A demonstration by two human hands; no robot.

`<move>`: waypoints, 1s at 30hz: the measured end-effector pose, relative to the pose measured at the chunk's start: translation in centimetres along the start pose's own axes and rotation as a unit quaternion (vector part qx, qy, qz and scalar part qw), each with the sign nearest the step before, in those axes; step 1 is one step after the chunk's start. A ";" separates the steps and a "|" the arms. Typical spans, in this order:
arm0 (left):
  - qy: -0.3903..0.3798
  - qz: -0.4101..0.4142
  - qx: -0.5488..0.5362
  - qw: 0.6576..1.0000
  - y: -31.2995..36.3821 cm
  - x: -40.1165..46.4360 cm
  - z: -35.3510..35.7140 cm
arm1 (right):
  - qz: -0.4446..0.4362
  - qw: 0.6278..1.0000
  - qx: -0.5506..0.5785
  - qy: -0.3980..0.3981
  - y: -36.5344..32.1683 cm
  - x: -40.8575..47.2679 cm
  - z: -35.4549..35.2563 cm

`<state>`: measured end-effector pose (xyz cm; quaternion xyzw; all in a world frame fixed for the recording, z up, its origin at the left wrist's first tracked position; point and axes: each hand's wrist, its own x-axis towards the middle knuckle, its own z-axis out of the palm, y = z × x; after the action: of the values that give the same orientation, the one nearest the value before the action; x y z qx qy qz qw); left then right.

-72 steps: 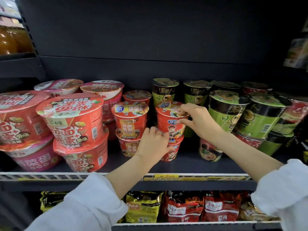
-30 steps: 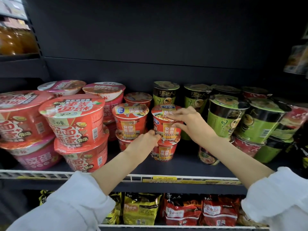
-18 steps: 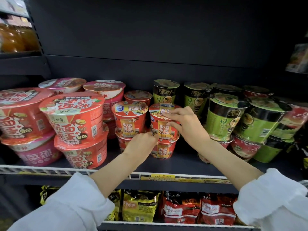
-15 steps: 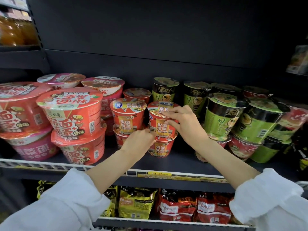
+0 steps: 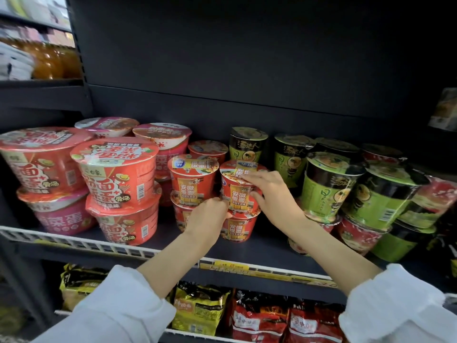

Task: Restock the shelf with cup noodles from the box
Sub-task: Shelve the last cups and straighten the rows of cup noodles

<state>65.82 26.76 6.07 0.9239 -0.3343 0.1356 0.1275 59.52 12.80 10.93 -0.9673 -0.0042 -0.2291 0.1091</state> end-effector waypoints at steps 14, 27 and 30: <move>0.159 0.153 -0.061 0.973 2.1 -0.2 -4.0 | 0.192 0.975 -0.043 -0.101 3.2 -4.3 -1.9; 0.152 0.204 -0.040 0.966 4.7 7.7 -6.6 | 0.174 0.975 -0.080 -0.115 4.8 -0.2 0.0; 0.121 0.218 0.006 0.968 5.5 11.2 -6.4 | 0.192 0.961 -0.140 -0.144 5.3 2.3 0.4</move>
<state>69.43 18.20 16.56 0.8062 -0.5087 0.2731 0.1292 62.02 7.65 10.52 -0.9782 0.1983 -0.0606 0.0131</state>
